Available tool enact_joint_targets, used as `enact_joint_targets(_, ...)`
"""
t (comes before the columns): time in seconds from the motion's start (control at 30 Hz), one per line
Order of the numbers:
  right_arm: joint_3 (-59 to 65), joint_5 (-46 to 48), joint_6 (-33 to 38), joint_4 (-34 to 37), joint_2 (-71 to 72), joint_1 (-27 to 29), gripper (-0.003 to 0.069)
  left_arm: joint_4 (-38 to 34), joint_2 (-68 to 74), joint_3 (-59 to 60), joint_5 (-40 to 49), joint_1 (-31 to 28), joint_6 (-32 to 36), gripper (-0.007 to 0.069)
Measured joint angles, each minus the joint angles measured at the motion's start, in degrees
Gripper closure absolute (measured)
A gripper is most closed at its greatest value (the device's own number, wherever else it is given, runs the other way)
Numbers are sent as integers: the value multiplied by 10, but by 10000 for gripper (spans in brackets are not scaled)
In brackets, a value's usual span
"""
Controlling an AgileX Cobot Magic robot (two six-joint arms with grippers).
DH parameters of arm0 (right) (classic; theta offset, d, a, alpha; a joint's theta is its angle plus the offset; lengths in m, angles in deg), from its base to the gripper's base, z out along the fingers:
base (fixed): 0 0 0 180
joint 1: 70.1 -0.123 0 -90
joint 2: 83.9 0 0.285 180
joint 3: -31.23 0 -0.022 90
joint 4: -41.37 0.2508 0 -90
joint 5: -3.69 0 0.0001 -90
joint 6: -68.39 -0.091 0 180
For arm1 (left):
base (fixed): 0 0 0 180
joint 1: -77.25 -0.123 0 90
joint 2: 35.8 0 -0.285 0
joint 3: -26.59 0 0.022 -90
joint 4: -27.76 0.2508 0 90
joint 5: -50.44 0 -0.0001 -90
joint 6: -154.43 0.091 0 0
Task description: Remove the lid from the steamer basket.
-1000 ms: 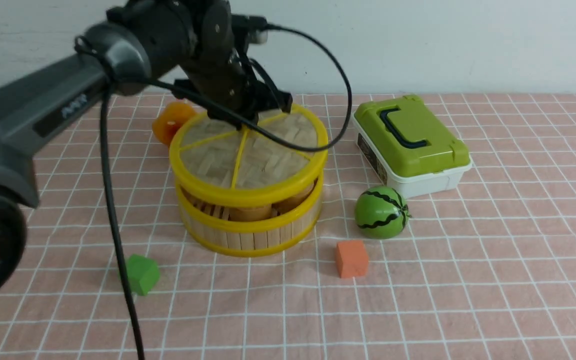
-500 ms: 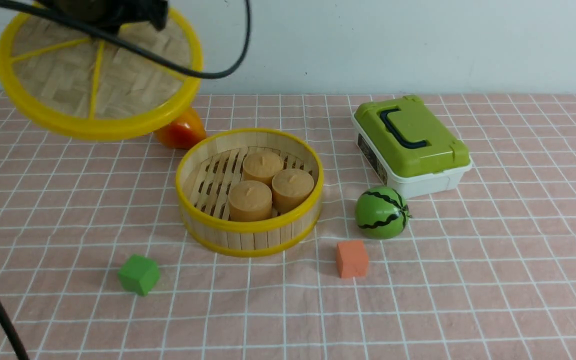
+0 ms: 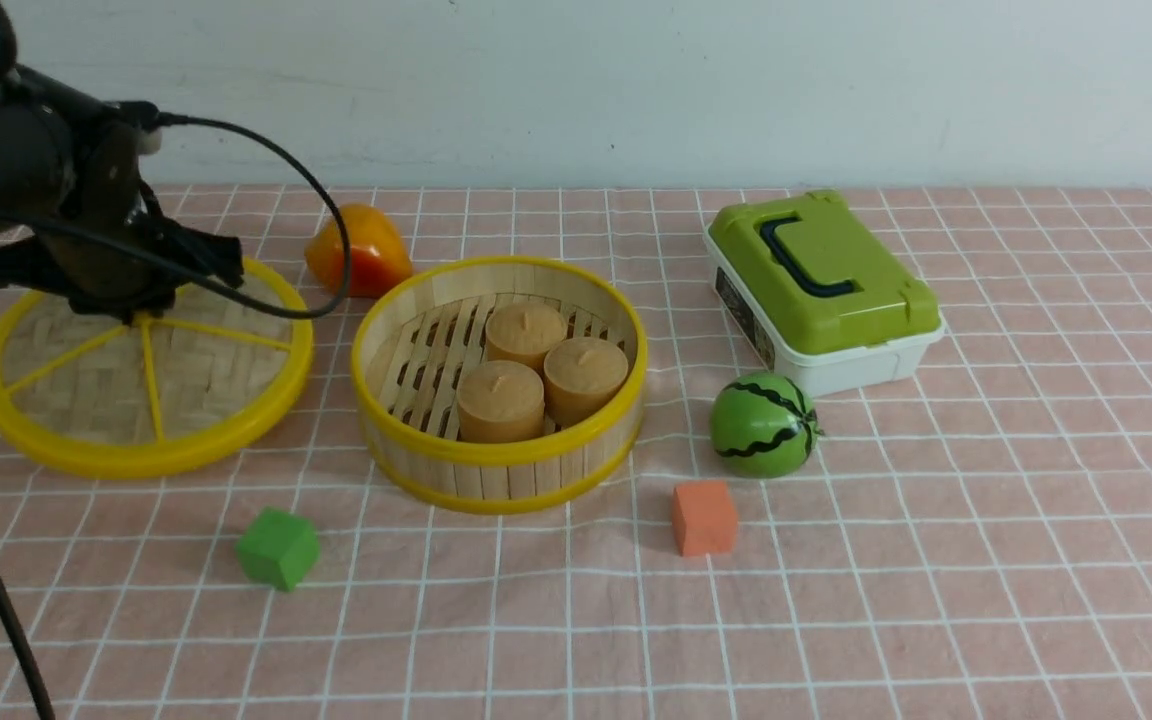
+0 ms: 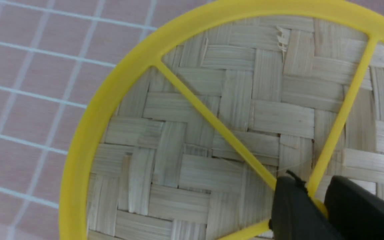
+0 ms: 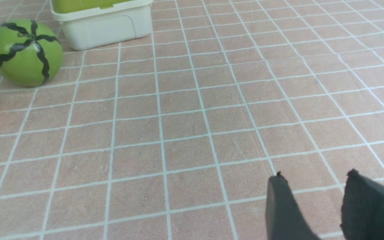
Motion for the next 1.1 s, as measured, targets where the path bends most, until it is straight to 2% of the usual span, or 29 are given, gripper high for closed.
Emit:
enact_joint_targets(0.4, 0, 0, 0, 0, 0, 0, 418, -43, 30, 0, -46, 0, 4, 515)
enact_joint_targets(0.53, 0, 0, 0, 0, 0, 0, 418, -54, 30, 0, -46, 0, 22, 464)
enact_joint_targets(0.63, 0, 0, 0, 0, 0, 0, 418, -57, 30, 0, -48, 0, 24, 376)
enact_joint_targets(0.77, 0, 0, 0, 0, 0, 0, 418, -62, 20, 0, -30, 0, 25, 349)
enact_joint_targets(0.93, 0, 0, 0, 0, 0, 0, 418, -65, -31, 0, -15, 0, 33, 434)
enact_joint_targets(1.0, 0, 0, 0, 0, 0, 0, 418, -77, -84, 1, -16, 0, 41, 524)
enact_joint_targets(1.03, 0, 0, 0, 0, 0, 0, 418, -80, -89, 1, -16, 0, 41, 531)
enact_joint_targets(1.1, 0, 0, 0, 0, 0, 0, 418, -109, -161, 1, -20, 0, 59, 629)
